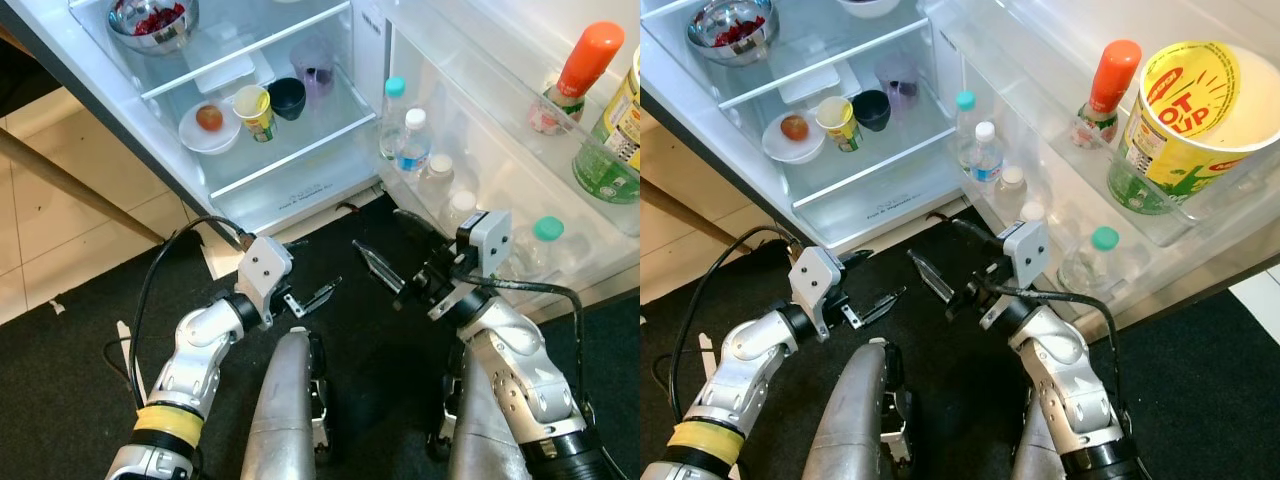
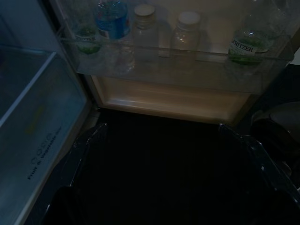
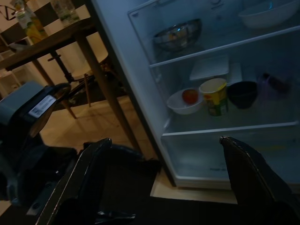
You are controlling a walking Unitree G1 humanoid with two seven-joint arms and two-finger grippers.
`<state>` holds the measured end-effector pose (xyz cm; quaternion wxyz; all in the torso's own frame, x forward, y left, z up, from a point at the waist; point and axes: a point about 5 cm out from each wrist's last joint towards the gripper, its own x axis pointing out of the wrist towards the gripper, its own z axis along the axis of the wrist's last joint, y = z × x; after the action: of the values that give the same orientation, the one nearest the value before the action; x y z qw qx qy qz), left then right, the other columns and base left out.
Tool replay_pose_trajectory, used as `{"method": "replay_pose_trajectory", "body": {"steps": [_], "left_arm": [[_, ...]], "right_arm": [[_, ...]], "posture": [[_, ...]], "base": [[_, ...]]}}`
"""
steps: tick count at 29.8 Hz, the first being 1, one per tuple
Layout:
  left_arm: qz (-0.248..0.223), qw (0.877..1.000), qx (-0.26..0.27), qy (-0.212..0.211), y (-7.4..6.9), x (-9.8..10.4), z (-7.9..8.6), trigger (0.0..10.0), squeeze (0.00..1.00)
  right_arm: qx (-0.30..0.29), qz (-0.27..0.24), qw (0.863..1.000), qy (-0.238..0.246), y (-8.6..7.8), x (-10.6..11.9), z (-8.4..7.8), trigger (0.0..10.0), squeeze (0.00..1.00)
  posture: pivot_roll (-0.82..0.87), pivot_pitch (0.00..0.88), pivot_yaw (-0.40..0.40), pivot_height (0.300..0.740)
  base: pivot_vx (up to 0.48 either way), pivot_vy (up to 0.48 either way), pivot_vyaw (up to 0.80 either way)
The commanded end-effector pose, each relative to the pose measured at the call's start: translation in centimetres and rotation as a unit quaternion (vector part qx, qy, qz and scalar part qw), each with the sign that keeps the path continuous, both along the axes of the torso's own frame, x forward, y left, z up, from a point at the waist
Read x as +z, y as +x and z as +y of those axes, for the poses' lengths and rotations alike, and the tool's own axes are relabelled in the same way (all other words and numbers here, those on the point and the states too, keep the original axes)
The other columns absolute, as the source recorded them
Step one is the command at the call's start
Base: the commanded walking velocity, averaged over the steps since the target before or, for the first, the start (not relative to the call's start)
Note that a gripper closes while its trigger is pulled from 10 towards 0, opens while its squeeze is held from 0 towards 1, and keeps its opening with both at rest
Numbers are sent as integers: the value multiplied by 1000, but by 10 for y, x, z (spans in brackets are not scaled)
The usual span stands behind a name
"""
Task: Restocking fridge
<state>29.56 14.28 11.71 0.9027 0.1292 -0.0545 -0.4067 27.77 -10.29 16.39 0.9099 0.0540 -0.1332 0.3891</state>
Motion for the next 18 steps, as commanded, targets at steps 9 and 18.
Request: {"method": "replay_pose_trajectory", "body": {"steps": [9, 18], "left_arm": [[48, 994, 71, -72, 5, -21, 5, 10000, 0], [123, 959, 201, -159, 5, -54, 31, 10000, 0]], "right_arm": [[15, 120, 988, -101, -6, -68, 14, 10000, 0], [-7, 231, 969, -92, -8, -116, 5, 10000, 0]], "posture": [[35, 242, 78, 595], [31, 198, 52, 620]], "base": [[0, 0, 0], [0, 0, 0]]}}
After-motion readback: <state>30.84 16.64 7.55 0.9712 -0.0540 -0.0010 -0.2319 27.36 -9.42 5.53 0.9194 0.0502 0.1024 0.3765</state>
